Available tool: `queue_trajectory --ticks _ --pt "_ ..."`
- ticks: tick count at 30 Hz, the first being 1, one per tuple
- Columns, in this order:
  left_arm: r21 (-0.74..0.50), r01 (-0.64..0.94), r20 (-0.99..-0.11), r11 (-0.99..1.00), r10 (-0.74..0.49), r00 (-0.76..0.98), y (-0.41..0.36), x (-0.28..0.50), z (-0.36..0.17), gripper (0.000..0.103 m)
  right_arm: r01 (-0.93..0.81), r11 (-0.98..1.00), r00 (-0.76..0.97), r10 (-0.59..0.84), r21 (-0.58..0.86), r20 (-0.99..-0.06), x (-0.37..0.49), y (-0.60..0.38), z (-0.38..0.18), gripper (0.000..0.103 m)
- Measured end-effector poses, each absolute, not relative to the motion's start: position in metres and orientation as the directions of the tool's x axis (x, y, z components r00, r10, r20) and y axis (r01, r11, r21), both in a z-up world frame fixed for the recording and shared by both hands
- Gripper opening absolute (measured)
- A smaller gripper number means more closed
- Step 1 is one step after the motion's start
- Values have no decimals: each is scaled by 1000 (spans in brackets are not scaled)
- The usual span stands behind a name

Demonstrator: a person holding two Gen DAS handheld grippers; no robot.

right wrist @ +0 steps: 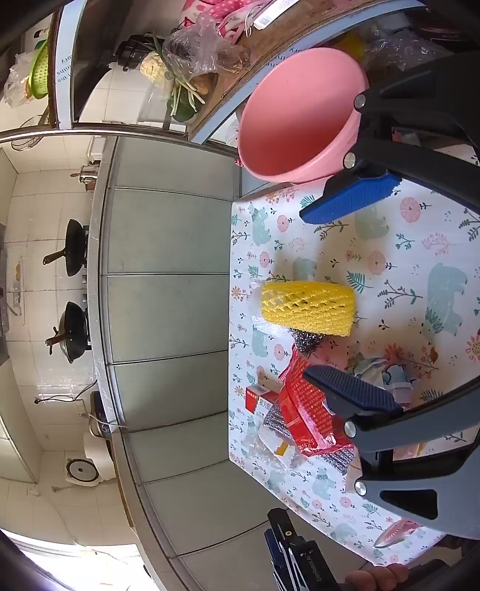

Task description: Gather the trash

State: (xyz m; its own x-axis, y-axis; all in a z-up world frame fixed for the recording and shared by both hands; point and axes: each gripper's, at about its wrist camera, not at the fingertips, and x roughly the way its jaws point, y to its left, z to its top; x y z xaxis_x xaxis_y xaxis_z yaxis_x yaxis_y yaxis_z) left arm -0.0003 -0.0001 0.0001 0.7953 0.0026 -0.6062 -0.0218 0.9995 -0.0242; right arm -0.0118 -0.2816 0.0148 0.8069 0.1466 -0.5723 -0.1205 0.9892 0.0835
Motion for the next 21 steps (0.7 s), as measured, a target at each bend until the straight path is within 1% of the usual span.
queue_trajectory --ticks 12,21 --pt "-34 -24 -601 999 -1 799 4 1 3 55 -120 990 815 142 78 -562 -10 -282 17 79" --pt "-40 -31 -593 999 1 805 5 -2 8 55 -110 991 851 130 69 -509 -15 -284 29 79"
